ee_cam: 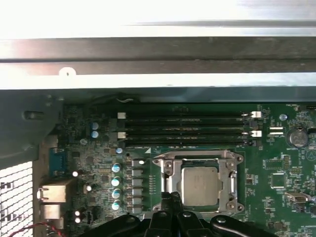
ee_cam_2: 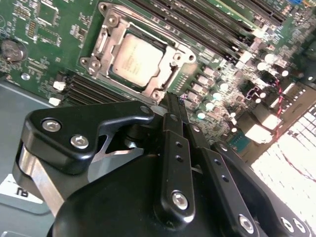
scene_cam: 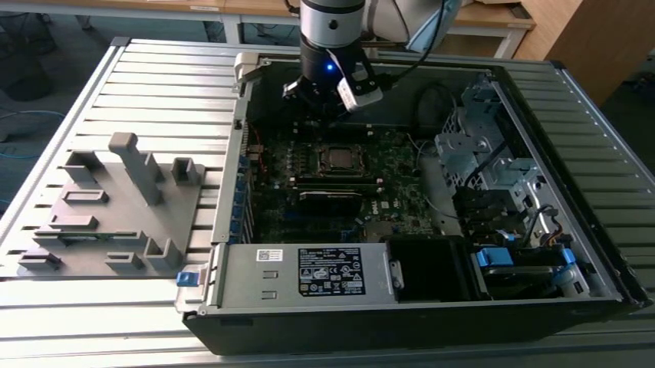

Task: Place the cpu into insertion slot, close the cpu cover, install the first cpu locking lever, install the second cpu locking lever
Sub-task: 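Install the first cpu locking lever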

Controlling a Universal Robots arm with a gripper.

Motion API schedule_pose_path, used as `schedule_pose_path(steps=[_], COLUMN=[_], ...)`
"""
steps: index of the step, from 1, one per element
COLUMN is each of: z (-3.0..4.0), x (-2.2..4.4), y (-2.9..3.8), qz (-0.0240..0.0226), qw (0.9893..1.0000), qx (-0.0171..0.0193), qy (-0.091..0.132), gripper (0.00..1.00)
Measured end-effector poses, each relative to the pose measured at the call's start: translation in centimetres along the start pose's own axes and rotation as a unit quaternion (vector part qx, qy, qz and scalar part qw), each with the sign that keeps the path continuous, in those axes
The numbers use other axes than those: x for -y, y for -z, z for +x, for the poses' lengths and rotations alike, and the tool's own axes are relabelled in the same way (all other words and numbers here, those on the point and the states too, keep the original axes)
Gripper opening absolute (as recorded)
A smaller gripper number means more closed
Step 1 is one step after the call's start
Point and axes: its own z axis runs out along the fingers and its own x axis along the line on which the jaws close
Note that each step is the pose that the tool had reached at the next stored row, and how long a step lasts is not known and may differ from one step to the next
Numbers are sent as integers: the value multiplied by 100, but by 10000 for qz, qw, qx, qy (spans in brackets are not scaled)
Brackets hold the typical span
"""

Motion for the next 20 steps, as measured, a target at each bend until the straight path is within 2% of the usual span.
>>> schedule_pose_path(steps=[6, 13, 20], z=[87, 89, 88], x=[2, 3, 1], y=[1, 4, 90], qz=[0, 1, 0], qw=[10000, 10000, 10000], qx=[0, -1, 0], qy=[0, 0, 0], gripper=[10, 10, 10])
